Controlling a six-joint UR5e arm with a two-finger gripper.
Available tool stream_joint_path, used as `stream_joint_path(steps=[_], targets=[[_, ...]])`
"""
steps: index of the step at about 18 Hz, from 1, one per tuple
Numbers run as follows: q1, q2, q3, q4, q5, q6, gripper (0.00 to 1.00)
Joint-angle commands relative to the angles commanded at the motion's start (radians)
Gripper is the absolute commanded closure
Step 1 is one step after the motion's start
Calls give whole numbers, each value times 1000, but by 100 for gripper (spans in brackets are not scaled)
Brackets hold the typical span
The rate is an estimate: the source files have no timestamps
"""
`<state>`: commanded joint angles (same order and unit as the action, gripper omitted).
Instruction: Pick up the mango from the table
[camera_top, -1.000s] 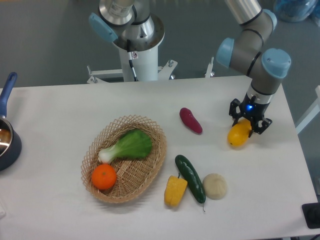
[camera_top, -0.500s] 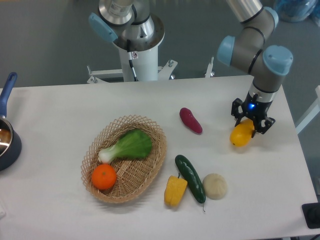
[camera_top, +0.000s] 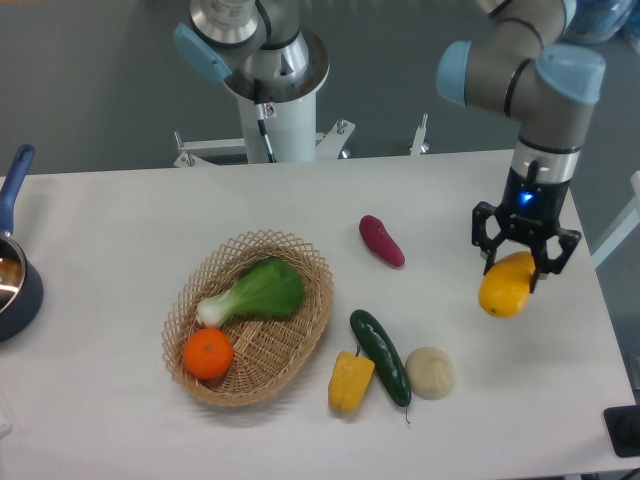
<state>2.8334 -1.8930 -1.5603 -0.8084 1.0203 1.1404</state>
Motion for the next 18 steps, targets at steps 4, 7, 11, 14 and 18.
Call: stream_joint_path(steps=[4,7,11,14,18], targets=[[-22,32,42,0,-37,-106,56],[-19,32,57,0,-66,-133,56],[-28,32,71,0,-68,-142,56],[-35,32,71,0,-66,-143,56],[-40,38,66,0,-66,-142,56]])
